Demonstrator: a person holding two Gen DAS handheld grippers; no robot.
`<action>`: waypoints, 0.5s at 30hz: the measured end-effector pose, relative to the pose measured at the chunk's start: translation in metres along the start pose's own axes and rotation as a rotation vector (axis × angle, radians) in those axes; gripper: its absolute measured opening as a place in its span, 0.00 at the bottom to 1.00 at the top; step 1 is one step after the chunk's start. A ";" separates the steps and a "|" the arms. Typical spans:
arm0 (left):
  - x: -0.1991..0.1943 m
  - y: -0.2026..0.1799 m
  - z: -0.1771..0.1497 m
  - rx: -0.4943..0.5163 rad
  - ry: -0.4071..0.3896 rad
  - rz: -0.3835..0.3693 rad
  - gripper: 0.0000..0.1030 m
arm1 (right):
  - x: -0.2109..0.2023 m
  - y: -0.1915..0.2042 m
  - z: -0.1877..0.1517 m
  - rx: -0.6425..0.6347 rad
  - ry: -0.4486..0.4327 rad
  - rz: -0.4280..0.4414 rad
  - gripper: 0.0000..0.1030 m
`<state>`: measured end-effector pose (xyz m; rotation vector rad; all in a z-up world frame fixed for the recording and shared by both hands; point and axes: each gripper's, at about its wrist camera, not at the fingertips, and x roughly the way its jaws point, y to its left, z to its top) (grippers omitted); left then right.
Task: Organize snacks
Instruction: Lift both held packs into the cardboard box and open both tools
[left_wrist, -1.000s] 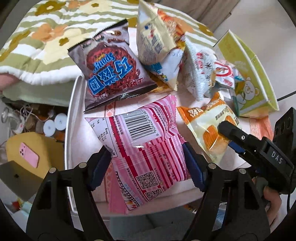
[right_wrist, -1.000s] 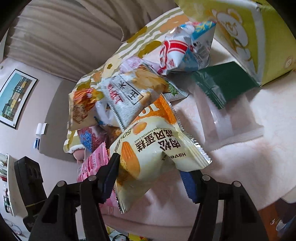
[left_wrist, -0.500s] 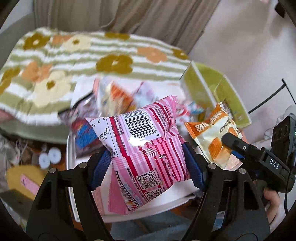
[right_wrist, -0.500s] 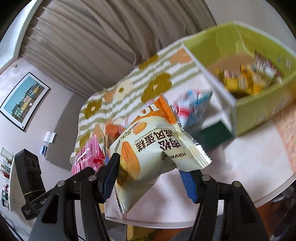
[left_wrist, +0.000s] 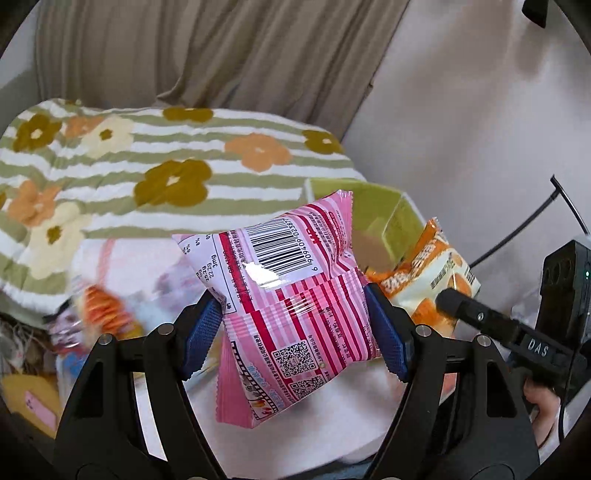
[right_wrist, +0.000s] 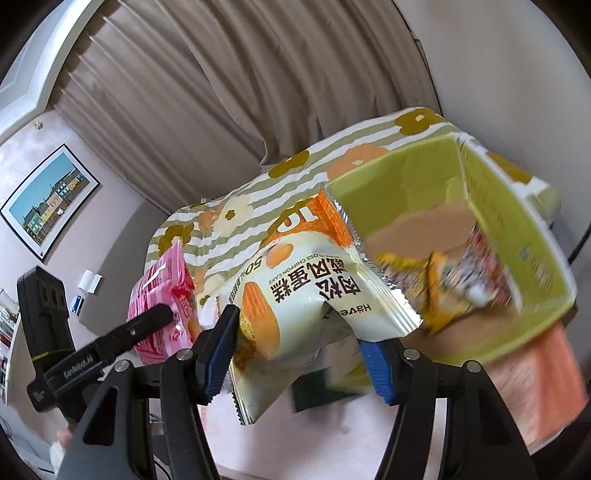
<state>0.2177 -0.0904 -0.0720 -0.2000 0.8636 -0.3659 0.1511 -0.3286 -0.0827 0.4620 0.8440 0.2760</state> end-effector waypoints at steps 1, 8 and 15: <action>0.009 -0.011 0.005 -0.002 -0.004 0.003 0.70 | 0.000 -0.010 0.010 -0.013 0.003 0.001 0.57; 0.078 -0.066 0.037 -0.034 0.014 0.012 0.70 | 0.008 -0.069 0.059 -0.046 0.048 -0.006 0.57; 0.149 -0.086 0.063 -0.043 0.101 0.055 0.71 | 0.031 -0.108 0.088 -0.063 0.095 -0.028 0.57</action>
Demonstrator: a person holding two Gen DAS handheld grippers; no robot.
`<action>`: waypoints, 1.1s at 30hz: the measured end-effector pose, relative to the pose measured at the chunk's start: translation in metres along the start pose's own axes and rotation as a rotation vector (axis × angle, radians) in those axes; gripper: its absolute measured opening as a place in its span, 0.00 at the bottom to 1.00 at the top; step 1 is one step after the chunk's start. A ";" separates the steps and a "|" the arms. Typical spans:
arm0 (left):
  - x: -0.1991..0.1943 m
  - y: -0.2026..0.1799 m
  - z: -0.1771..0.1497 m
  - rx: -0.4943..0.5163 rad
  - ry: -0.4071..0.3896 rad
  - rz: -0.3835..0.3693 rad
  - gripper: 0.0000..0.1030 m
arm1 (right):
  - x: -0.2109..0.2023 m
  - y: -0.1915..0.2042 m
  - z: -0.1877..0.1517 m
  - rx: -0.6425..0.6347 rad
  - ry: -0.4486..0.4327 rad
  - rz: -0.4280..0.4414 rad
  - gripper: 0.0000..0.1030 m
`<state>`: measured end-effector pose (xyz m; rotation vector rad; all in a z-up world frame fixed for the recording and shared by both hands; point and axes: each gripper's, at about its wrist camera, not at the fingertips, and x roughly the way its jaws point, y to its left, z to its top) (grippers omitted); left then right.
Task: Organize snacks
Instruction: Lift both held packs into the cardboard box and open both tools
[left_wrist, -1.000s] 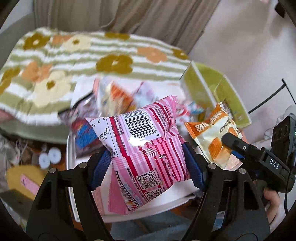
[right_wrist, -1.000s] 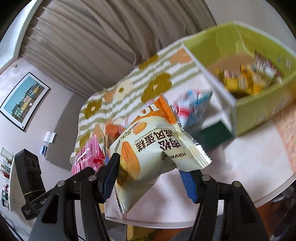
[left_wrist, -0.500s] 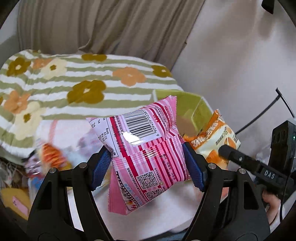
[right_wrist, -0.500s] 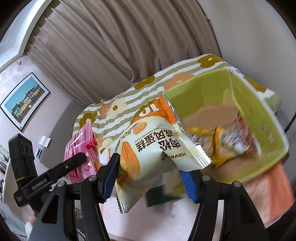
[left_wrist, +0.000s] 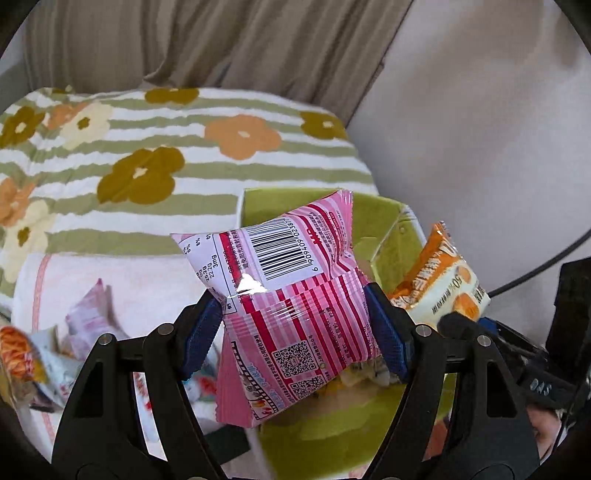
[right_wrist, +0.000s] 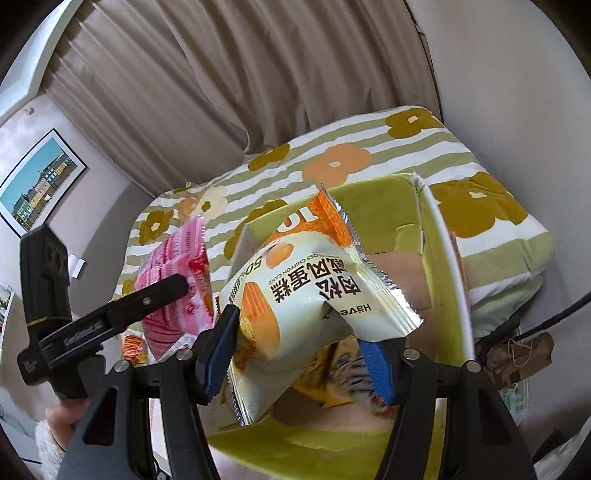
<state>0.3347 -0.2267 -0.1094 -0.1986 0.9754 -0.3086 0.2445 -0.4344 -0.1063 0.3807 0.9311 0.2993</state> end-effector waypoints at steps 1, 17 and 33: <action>0.008 -0.003 0.004 0.006 0.011 0.004 0.71 | 0.003 -0.003 0.002 -0.008 0.006 -0.015 0.57; 0.088 -0.027 0.042 0.100 0.101 0.025 0.71 | 0.022 -0.036 0.017 0.000 0.032 -0.138 0.57; 0.082 -0.016 0.041 0.151 0.122 0.106 0.98 | 0.021 -0.032 0.016 -0.016 0.049 -0.180 0.57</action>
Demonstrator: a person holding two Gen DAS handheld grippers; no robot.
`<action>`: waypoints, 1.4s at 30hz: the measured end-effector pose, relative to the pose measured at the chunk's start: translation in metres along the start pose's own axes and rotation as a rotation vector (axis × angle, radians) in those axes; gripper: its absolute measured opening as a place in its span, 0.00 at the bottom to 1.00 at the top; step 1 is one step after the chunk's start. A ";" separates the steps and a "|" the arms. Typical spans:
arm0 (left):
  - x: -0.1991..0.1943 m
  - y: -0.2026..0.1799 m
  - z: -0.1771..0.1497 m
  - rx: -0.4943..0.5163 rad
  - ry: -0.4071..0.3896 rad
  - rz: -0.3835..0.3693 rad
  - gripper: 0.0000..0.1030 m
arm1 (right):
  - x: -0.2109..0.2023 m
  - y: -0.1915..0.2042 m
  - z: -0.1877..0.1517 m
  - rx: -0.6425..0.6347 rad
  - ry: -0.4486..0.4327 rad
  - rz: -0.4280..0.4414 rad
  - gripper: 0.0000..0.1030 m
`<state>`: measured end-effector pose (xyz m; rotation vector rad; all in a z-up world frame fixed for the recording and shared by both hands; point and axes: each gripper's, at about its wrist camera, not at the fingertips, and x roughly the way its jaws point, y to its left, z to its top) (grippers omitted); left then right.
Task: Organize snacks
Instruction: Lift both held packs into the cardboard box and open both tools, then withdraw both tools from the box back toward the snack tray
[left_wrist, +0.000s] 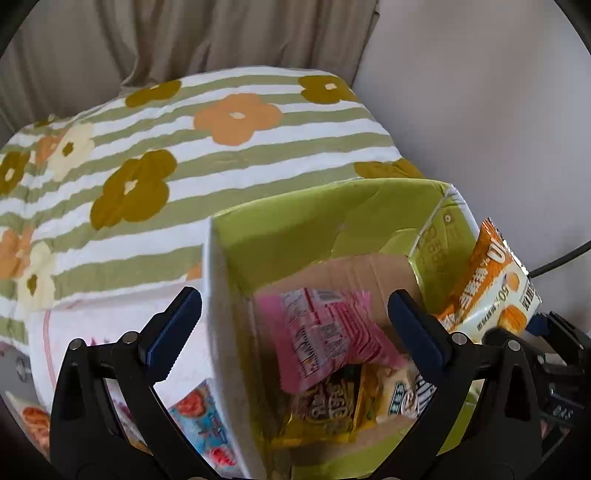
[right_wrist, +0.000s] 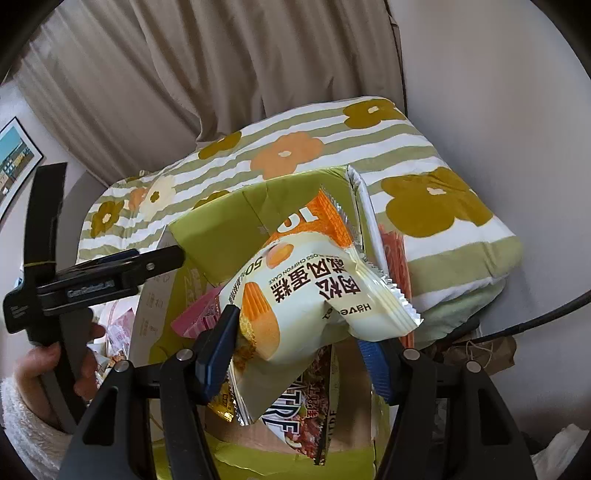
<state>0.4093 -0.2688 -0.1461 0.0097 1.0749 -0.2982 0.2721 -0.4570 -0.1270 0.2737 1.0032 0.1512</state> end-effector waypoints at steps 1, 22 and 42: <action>-0.004 0.003 -0.003 -0.006 -0.004 -0.005 0.98 | 0.000 0.001 0.001 -0.006 0.001 0.000 0.57; -0.076 0.048 -0.075 -0.113 -0.040 0.055 0.98 | -0.001 0.023 0.010 -0.116 0.008 0.064 0.95; -0.216 0.114 -0.178 -0.344 -0.232 0.254 0.98 | -0.049 0.129 -0.018 -0.394 -0.056 0.317 0.96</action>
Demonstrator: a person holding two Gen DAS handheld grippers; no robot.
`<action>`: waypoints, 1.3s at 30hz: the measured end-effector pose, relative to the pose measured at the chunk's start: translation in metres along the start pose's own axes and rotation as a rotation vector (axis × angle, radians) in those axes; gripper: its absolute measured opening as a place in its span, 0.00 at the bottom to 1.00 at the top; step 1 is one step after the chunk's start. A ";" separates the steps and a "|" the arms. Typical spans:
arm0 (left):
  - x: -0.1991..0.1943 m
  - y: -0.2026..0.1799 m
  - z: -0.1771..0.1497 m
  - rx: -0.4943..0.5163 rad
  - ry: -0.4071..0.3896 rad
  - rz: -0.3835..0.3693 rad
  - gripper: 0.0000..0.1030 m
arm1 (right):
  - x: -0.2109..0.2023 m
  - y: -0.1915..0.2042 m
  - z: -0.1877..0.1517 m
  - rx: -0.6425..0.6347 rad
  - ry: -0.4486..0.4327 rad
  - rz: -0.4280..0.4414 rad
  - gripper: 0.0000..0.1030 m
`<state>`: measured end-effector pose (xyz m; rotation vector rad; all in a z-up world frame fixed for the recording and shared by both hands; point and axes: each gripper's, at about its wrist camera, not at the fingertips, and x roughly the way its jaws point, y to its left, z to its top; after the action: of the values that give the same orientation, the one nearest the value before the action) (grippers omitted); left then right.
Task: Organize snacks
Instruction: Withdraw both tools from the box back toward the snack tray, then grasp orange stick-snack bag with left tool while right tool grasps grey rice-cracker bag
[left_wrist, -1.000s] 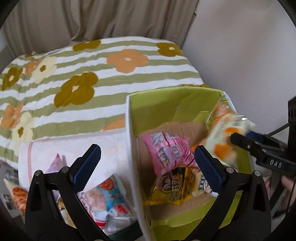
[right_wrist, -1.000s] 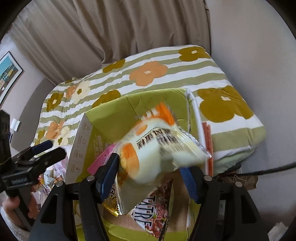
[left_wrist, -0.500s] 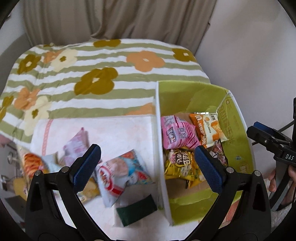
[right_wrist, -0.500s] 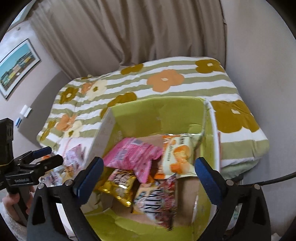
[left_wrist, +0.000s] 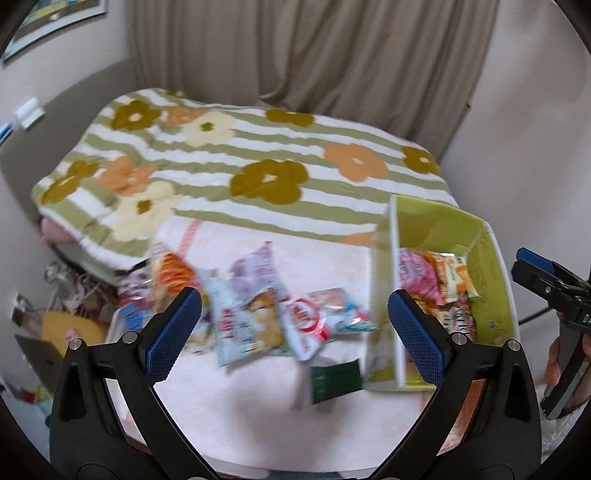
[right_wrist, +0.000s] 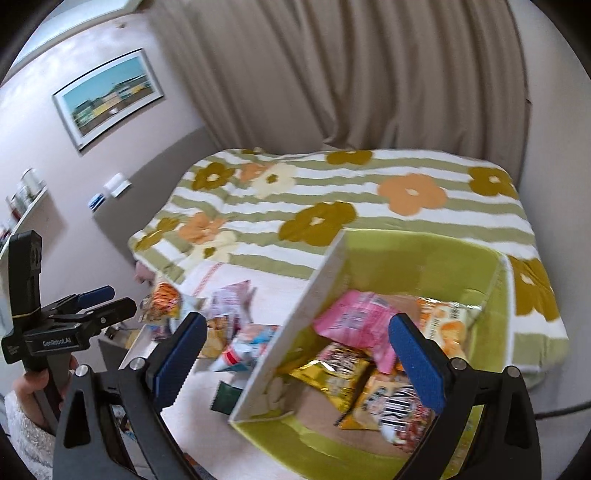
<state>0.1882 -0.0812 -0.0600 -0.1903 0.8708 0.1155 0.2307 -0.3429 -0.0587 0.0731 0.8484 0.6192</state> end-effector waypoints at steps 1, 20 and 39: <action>-0.002 0.008 -0.002 -0.012 -0.002 0.011 0.98 | 0.004 0.007 0.000 -0.013 0.002 0.012 0.96; 0.060 0.138 0.008 -0.020 0.163 -0.080 0.98 | 0.130 0.129 -0.026 -0.020 0.198 0.027 0.96; 0.176 0.166 0.010 0.121 0.411 -0.313 0.92 | 0.233 0.188 -0.082 0.053 0.294 -0.288 0.95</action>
<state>0.2786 0.0874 -0.2084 -0.2389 1.2414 -0.2781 0.1970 -0.0774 -0.2159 -0.0937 1.1360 0.3391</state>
